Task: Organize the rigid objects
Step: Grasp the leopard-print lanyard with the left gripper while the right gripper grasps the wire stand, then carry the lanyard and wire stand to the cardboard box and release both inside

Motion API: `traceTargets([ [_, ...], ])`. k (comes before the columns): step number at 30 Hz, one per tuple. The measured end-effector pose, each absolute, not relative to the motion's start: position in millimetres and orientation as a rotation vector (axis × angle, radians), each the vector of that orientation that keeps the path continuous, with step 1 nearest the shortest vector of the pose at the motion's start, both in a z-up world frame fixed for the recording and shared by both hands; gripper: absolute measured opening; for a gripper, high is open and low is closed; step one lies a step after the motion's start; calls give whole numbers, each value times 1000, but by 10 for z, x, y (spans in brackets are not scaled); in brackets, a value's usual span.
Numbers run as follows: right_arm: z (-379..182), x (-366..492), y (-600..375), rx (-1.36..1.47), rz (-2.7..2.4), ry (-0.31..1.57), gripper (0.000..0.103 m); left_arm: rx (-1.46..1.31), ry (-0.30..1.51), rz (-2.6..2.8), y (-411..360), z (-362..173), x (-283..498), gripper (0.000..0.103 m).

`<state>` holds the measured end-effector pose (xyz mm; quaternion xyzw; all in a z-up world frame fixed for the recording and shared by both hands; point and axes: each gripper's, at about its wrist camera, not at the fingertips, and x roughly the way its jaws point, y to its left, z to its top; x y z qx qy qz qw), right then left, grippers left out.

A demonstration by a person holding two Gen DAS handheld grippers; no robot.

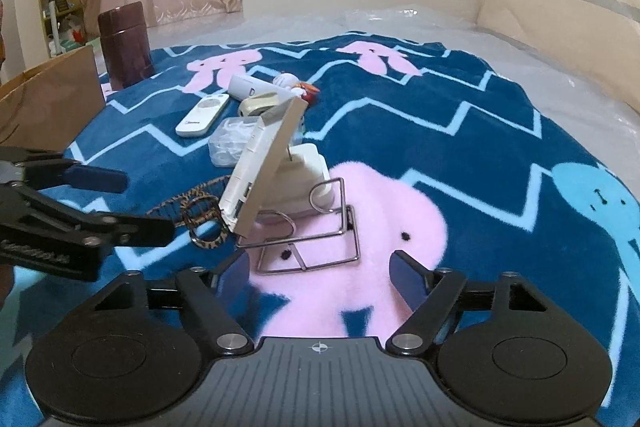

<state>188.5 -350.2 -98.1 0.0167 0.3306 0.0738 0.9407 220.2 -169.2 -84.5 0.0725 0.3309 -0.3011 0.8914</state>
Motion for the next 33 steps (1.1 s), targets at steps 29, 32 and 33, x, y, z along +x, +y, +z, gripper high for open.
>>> traceTargets([
  [29,-1115,2112,-3200,-147,112,643,70,90,729,-478,-1313,-715,1992,32],
  [32,-1080,2034,-3235,-155,106,632,70,81,730,-478,-1308,-693,1926,32],
  [33,-1061,1998,-3246,-160,104,629,69,76,730,-477,-1299,-682,1901,32],
])
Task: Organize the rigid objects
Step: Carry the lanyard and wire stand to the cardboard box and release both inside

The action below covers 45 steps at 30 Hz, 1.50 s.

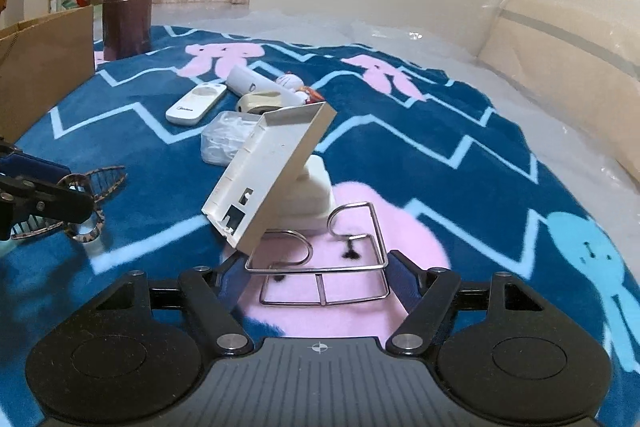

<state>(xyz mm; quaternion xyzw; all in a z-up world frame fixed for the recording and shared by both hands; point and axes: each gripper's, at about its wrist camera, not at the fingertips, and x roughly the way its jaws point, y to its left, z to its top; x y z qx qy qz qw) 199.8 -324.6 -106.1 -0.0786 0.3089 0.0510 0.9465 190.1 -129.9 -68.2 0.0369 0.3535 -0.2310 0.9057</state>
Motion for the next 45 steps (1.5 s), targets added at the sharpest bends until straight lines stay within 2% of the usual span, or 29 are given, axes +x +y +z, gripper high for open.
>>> traceTargets([
  [1,-1046,1975,-3258,-158,103,630,65,73,731,-475,-1303,-674,1882,32],
  [20,-525,1261,-3267,10,105,606,65,40,689,-435,-1046,-255,1282,32],
  [36,110,1155,-2512,8,256,552,65,35,590,-312,-372,404,928,32],
  [45,378,1352,-1825,1,414,510,65,37,546,-184,327,678,908,32],
])
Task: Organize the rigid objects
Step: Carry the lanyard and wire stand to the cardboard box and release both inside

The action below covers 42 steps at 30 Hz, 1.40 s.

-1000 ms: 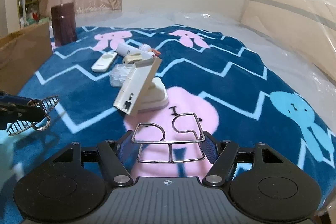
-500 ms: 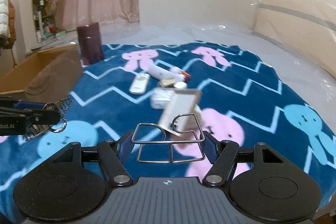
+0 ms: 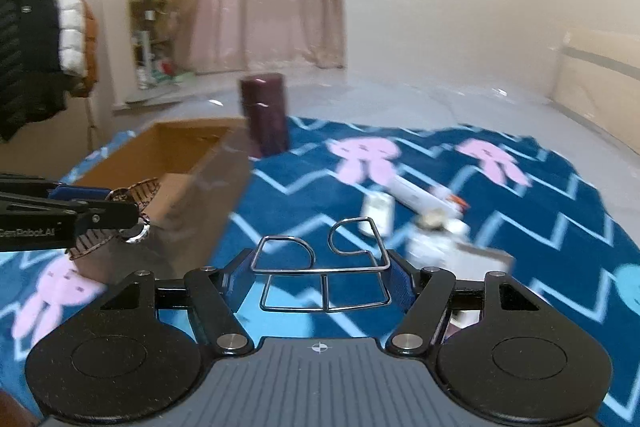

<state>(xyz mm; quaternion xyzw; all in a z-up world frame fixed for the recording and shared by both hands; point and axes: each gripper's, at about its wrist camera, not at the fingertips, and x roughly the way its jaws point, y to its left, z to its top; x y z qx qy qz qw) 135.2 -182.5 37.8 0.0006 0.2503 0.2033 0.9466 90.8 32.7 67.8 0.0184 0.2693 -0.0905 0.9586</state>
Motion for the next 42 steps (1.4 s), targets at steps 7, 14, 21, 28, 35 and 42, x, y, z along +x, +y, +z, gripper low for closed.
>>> traceTargets([
  [7,542,1707,-1090,4,573,489,65,68,539,-42,1028,828,1102,32],
  [14,466,2179,-506,17,657,517,65,76,577,16,1497,733,1365,32],
  [21,336,2442,-309,22,688,556,65,73,601,23,1661,558,1571,32],
  [28,262,2494,-226,30,710,567,65,61,615,12,1705,430,1664,29],
  [35,197,2533,-148,59,752,575,65,36,599,12,1743,427,1684,35],
  [42,240,2415,-205,56,716,567,80,5,576,41,1767,517,1475,35],
])
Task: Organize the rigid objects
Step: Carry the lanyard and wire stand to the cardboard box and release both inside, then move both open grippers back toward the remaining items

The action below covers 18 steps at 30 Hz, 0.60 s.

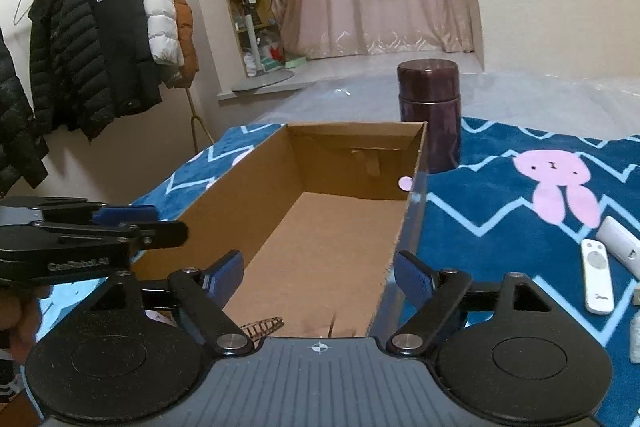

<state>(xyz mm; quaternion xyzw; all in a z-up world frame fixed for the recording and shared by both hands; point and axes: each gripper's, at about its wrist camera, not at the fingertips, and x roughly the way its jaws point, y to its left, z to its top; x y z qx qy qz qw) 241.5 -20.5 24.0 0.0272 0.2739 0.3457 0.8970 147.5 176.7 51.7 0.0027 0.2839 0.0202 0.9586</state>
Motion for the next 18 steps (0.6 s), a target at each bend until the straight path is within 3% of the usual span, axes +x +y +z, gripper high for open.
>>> traceTargets([
  [18,69,1491,-1437,96,414,612,80,-53,537,-60,938,663,686,40],
])
